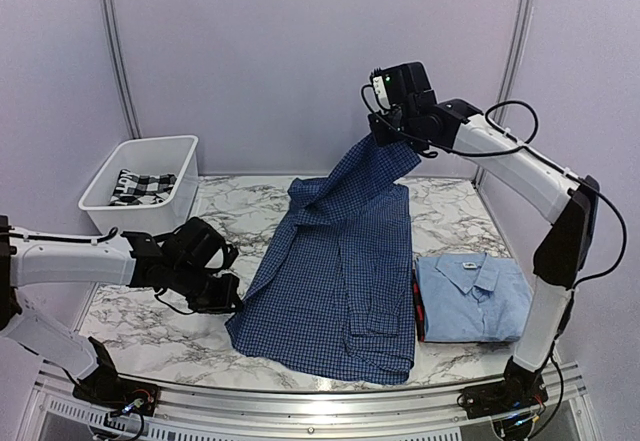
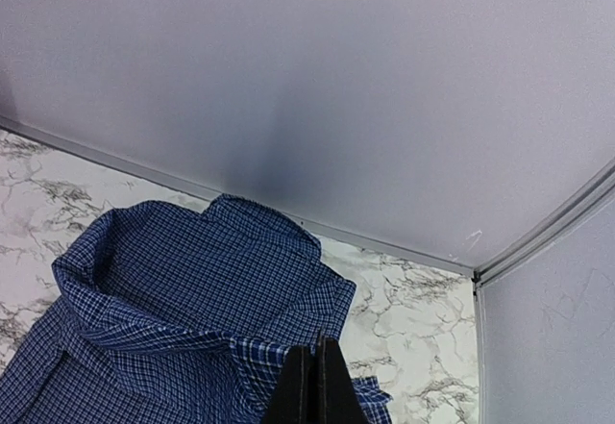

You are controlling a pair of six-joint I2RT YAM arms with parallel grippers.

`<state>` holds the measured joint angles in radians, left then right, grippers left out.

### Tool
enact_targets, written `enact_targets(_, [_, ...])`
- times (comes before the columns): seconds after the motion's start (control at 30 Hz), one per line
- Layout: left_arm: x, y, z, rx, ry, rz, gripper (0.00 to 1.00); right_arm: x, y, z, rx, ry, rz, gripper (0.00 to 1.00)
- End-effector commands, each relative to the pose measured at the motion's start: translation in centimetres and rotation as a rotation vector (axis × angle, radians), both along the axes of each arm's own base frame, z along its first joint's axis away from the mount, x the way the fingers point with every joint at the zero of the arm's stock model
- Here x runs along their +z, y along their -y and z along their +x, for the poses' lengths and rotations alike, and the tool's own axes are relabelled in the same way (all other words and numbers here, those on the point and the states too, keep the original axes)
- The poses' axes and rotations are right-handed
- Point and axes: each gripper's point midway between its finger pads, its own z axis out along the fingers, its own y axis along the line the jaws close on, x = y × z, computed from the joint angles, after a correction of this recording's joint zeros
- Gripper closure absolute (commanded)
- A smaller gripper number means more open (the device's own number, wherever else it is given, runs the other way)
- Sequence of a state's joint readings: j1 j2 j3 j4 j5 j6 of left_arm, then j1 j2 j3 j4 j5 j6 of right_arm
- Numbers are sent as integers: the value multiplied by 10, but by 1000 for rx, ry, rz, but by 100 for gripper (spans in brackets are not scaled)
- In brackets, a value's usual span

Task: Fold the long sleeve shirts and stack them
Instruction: Pick up the shirt from the center of the board, then fold the corner of the shirt at the center of the board.

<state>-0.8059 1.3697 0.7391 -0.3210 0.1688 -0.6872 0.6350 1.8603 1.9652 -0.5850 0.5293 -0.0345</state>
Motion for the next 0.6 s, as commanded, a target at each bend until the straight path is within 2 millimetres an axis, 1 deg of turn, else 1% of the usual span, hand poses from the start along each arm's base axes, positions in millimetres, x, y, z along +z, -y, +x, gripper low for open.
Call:
enact_targets(0.0, [23,28,0,-79,28,-49,100,21,26,-4,-65,45,-7,100])
enact_targets(0.13, [37,55,-8,-170,35,-87,100,23,40,-5,-104,39,-23,100])
enact_targets(0.27, [42,78,-21,-264,20,-105,100,23,64,-8,-184,36,-65,100])
enact_targets(0.33, [41,87,-26,-302,10,-102,100,20,74,-11,-212,23,-71,100])
enact_targets(0.43, [36,99,-33,-353,-8,-90,100,9,85,-17,-239,-8,-90,100])
enact_targets(0.57, [27,110,-36,-392,-34,-74,100,-8,88,-24,-241,-50,-81,100])
